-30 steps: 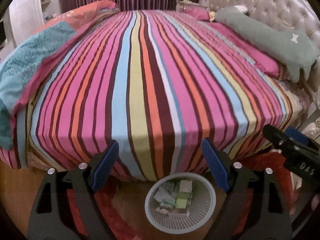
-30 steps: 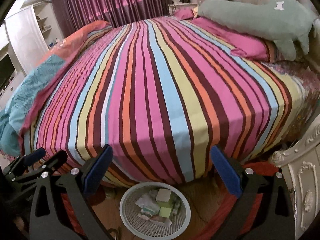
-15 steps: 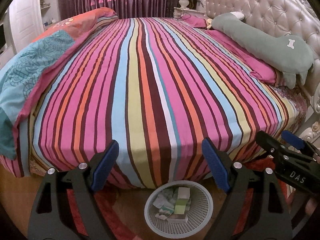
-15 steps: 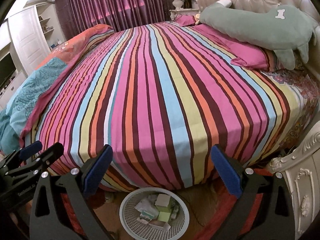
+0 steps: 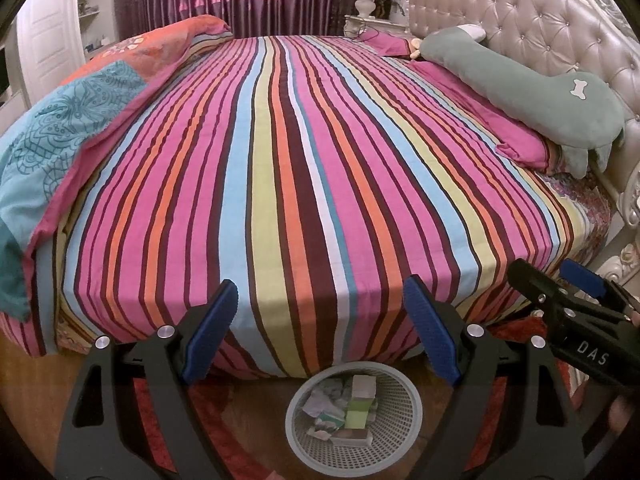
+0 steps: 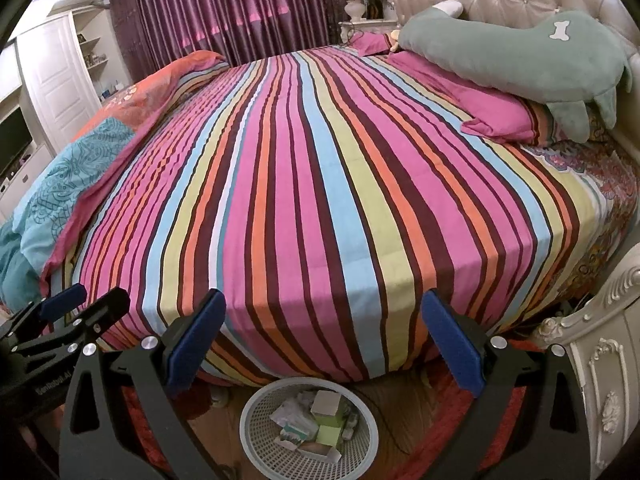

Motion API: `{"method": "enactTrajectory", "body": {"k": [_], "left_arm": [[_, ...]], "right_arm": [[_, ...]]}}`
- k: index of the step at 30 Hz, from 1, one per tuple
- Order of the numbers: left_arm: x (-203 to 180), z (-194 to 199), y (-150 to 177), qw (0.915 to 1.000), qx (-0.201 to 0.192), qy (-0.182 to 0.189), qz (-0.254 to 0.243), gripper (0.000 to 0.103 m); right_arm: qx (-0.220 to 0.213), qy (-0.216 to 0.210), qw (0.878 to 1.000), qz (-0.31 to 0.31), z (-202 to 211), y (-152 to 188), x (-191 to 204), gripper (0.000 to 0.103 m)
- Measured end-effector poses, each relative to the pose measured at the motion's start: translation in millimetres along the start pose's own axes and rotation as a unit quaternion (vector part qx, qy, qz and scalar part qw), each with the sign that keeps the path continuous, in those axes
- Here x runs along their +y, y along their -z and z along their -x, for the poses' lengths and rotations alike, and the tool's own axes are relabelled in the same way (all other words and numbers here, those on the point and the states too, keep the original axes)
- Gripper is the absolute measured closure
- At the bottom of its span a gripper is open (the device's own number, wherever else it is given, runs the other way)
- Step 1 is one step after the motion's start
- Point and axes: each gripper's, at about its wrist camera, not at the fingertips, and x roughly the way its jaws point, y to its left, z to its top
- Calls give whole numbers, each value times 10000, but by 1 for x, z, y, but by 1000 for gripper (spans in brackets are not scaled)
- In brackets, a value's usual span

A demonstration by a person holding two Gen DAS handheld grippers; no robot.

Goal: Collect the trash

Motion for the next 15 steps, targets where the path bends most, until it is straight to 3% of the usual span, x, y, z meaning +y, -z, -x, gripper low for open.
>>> {"method": "enactTrajectory", "body": {"k": [9,15], "left_arm": [[1,-3,-2,10000,53,-64,4,20],[4,-2,-3,9997,52,185,135,20]], "right_arm": [[18,-10,10000,2,-1,0,0,9],[19,-20,10000,-22,-2,0,0,9]]}}
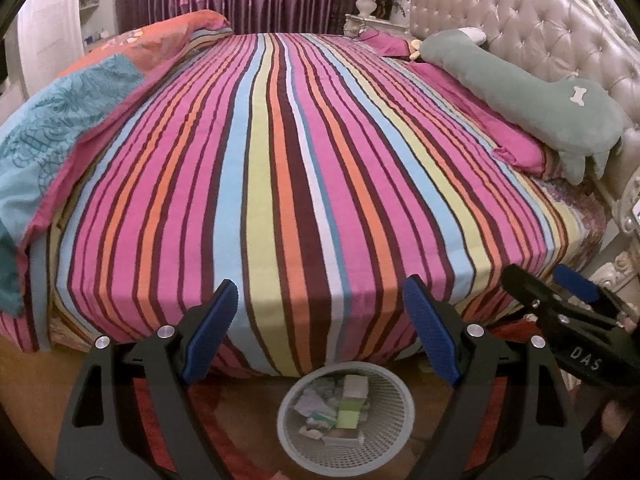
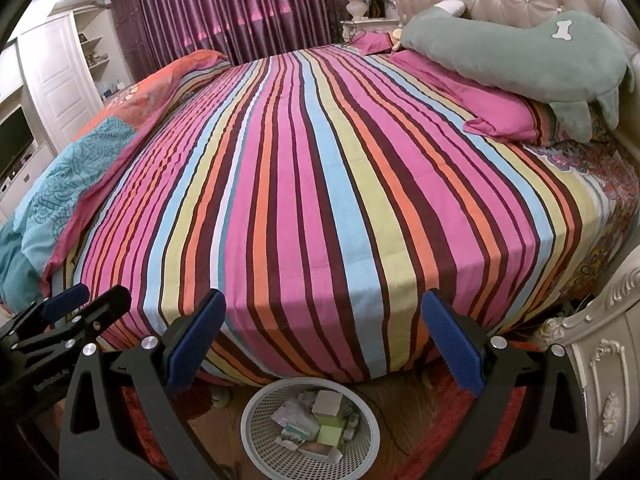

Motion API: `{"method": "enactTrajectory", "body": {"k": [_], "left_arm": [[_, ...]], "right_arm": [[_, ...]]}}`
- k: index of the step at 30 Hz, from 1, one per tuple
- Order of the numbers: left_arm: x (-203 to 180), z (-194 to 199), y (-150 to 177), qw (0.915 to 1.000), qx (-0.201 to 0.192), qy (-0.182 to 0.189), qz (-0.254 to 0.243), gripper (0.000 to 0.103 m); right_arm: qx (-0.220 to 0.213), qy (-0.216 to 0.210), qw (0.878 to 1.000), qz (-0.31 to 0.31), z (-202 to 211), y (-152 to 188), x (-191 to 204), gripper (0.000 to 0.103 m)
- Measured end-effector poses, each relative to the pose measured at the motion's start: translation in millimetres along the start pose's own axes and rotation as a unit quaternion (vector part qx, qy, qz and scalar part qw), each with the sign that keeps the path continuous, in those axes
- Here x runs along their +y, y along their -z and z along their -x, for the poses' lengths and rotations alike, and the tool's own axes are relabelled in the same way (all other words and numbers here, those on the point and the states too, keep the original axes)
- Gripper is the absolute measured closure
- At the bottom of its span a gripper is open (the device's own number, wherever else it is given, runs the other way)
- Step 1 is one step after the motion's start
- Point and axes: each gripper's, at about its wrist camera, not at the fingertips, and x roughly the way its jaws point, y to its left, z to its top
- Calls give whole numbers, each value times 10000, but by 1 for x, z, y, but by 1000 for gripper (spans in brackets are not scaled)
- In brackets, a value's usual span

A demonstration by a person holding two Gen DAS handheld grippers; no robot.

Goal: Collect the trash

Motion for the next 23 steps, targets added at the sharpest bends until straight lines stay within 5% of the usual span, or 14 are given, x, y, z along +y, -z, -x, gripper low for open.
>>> {"method": "enactTrajectory", "body": {"k": [5,10,23], "left_arm": [[1,-2,-1,9999,18,-112,45,20],[-1,4,0,9974,-252,-679,-51,20],[1,1,-1,9999,-6,-146,83,20]], "right_arm": [[-19,-1,10000,-12,0,0,-1,9],[-9,-7,10000,-14,0,0,-1,9],[-13,-10,10000,-53,1,-2,-3,9]]}}
